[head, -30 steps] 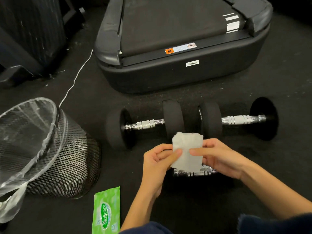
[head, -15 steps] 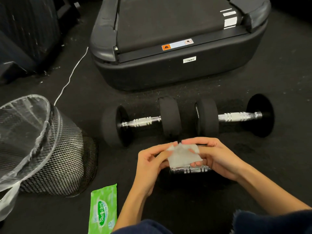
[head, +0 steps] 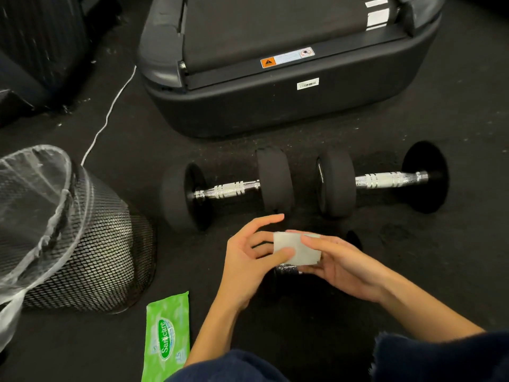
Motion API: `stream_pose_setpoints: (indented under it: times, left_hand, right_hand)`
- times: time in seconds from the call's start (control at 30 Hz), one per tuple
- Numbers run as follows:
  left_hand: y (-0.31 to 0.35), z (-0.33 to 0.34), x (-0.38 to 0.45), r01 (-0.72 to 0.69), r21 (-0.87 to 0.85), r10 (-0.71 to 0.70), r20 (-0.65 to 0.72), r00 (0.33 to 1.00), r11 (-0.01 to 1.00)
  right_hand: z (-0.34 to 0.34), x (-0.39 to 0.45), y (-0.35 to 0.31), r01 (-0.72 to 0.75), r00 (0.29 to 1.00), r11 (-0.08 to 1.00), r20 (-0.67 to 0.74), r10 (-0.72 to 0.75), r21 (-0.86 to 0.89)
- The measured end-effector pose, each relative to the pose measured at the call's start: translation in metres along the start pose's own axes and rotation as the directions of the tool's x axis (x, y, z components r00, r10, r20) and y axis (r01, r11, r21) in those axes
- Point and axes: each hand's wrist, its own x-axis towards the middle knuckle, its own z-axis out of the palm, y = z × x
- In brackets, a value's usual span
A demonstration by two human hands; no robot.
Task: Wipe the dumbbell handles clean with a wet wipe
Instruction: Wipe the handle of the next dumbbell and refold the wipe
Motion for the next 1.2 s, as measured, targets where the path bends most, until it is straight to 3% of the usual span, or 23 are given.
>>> stream_pose_setpoints:
  times: [0.1,0.17,0.23,0.3,0.43,0.5,0.67,0.77,0.9,1.07,1.2]
  left_hand:
    - [-0.012,-0.003,-0.001,-0.066,0.142,0.08,-0.091,0.993,0.988]
    - [-0.033,-0.009,-0.005,-0.12,0.438,0.218,-0.181,0.959,0.891]
    - [-0.054,-0.009,-0.013,-0.109,0.723,0.322,-0.163,0.933,0.682]
    - [-0.07,-0.003,-0.02,-0.062,0.771,0.285,-0.158,0.945,0.633]
    - [-0.087,0.005,-0.022,-0.044,0.742,0.288,-0.205,0.935,0.669]
    - [-0.093,0.006,-0.016,-0.044,0.743,0.328,-0.24,0.914,0.668]
    - [-0.104,0.011,-0.015,-0.096,0.715,0.398,-0.268,0.877,0.693]
    - [-0.109,0.008,-0.016,-0.137,0.745,0.452,-0.237,0.86,0.652]
    - [-0.111,0.005,-0.018,-0.155,0.777,0.474,-0.202,0.857,0.611]
    - [-0.11,0.005,-0.017,-0.131,0.8,0.47,-0.203,0.859,0.586]
    - [-0.104,0.001,-0.009,-0.111,0.855,0.462,-0.161,0.872,0.507]
  right_hand:
    - [0.001,0.0,0.004,0.074,0.997,0.991,-0.018,-0.077,-0.11]
    - [-0.004,0.001,0.007,0.221,0.962,0.904,-0.073,-0.265,-0.366]
    - [-0.016,0.003,0.013,0.287,0.852,0.596,-0.084,-0.516,-0.75]
    - [-0.026,0.006,0.023,0.245,0.751,0.249,0.021,-0.66,-0.937]
    - [-0.023,0.029,0.058,0.174,0.742,-0.281,0.313,-0.593,-0.944]
    - [-0.018,0.036,0.076,0.17,0.75,-0.405,0.385,-0.539,-0.898]
    - [-0.04,0.02,0.078,0.243,0.739,-0.502,0.494,-0.458,-0.83]
    - [-0.032,0.034,0.065,0.222,0.772,-0.379,0.399,-0.495,-0.898]
    - [-0.027,0.021,0.081,0.299,0.767,-0.425,0.48,-0.425,-0.854]
    - [-0.033,0.024,0.067,0.222,0.78,-0.269,0.336,-0.528,-0.937]
    - [-0.027,0.014,0.085,0.312,0.773,-0.387,0.469,-0.427,-0.868]
